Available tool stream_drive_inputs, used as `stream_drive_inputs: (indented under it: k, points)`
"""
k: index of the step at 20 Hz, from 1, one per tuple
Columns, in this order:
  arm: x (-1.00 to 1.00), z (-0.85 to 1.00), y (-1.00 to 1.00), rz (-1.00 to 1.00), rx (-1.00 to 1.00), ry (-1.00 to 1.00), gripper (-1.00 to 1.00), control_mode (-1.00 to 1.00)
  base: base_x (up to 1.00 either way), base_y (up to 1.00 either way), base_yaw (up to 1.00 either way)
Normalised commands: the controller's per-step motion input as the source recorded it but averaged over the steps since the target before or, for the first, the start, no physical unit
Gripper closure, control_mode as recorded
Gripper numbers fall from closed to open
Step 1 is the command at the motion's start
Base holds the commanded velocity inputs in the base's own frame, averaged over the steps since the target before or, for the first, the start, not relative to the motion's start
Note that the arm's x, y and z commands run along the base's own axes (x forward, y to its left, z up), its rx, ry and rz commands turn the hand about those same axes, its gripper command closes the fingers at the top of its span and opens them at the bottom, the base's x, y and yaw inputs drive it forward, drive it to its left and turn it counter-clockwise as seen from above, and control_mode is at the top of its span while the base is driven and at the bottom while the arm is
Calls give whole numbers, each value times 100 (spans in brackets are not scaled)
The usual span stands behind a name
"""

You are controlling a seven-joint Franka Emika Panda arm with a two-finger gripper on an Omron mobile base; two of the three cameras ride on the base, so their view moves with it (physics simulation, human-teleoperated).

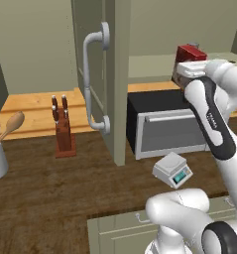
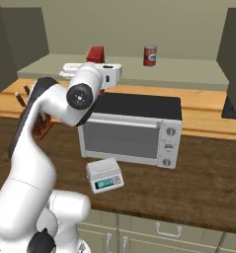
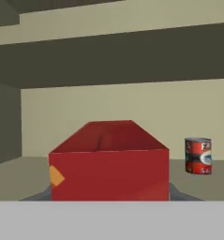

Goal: Pick the cereal and place it on the digital scale for weighing, and close the cabinet.

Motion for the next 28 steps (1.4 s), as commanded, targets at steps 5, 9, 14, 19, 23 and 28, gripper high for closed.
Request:
stream_drive_inputs:
  k: [5,9,14,19,23,28]
  points:
    - [-76,-20,-71,13,0,25,100,-100,0,0,0]
    - [-26,-77,-17,29,-4,13,100,-100,0,0,0]
    - [-5,-100,0,32,0,-7,100,-100,0,0,0]
    - [9,-92,12,22,2,-7,100,-100,0,0,0]
    - [28,-77,0,23,0,15,100,-100,0,0,0]
    - [29,-99,0,16,3,5,100,-100,0,0,0]
